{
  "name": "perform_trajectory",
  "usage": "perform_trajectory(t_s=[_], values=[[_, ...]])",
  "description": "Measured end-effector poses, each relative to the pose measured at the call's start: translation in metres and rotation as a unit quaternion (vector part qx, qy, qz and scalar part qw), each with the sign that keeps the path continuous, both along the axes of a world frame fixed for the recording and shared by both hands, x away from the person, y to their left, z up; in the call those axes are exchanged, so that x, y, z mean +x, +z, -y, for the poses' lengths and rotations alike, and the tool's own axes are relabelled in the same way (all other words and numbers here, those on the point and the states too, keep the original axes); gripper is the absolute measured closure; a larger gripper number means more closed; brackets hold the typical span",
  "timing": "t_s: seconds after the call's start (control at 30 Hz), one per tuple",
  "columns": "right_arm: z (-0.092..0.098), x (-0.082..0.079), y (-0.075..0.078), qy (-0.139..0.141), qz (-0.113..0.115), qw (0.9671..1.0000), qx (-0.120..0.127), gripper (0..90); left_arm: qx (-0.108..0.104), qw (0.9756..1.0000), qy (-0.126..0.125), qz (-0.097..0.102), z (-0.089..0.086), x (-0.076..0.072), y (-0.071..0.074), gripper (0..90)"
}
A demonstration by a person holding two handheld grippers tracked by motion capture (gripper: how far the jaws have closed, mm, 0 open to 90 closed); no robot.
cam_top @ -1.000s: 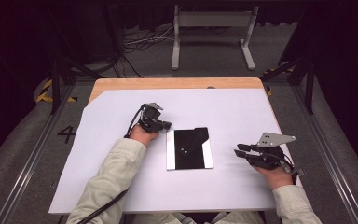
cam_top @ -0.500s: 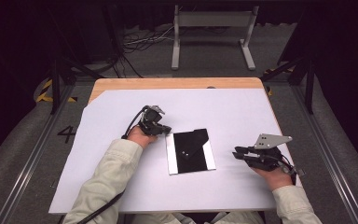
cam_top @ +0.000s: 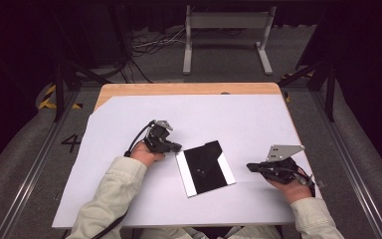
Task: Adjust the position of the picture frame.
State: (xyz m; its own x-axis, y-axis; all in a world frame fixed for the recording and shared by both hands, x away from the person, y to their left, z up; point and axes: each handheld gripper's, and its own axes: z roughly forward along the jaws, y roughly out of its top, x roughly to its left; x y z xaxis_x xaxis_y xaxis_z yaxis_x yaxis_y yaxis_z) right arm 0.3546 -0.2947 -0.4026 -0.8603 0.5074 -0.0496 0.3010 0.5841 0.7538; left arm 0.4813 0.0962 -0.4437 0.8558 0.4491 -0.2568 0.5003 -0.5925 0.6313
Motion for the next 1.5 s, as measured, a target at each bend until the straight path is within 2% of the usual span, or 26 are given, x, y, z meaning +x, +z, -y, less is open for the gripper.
perform_trajectory(t_s=[0.27, 0.47, 0.57, 0.77, 1.03, 1.17, 1.27, 1.37, 1.43, 1.5], values=[[-0.006, 0.001, -0.006, 0.047, -0.025, 0.9985, -0.008, 90.0, 0.007, 0.9997, -0.022, -0.003, 0.000, -0.008, 0.001, 90.0], [-0.010, 0.003, -0.015, 0.070, -0.045, 0.9965, -0.011, 90.0, 0.003, 0.9997, -0.023, -0.007, -0.001, -0.007, 0.001, 90.0], [-0.011, 0.003, -0.017, 0.079, -0.050, 0.9956, -0.011, 90.0, 0.002, 0.9997, -0.024, -0.007, -0.001, -0.007, 0.000, 90.0], [-0.018, 0.003, -0.023, 0.117, -0.053, 0.9917, -0.012, 90.0, 0.001, 0.9997, -0.025, -0.007, -0.002, -0.007, 0.000, 90.0], [-0.025, 0.004, -0.029, 0.134, -0.055, 0.9892, -0.024, 90.0, -0.001, 0.9996, -0.026, -0.011, -0.003, -0.007, 0.001, 90.0], [-0.029, 0.004, -0.030, 0.141, -0.056, 0.9879, -0.031, 90.0, -0.015, 0.9998, -0.010, 0.004, -0.012, -0.007, 0.008, 90.0], [-0.032, 0.004, -0.030, 0.146, -0.057, 0.9872, -0.033, 90.0, -0.027, 0.9995, 0.007, 0.013, -0.027, -0.008, 0.013, 90.0], [-0.035, 0.003, -0.031, 0.152, -0.058, 0.9861, -0.037, 90.0, -0.033, 0.9988, 0.024, 0.026, -0.042, -0.009, 0.019, 90.0], [-0.035, 0.003, -0.031, 0.154, -0.059, 0.9855, -0.037, 90.0, -0.035, 0.9985, 0.031, 0.026, -0.046, -0.010, 0.020, 90.0], [-0.037, 0.002, -0.030, 0.156, -0.058, 0.9852, -0.040, 90.0, -0.041, 0.9975, 0.047, 0.034, -0.059, -0.013, 0.025, 90.0]])
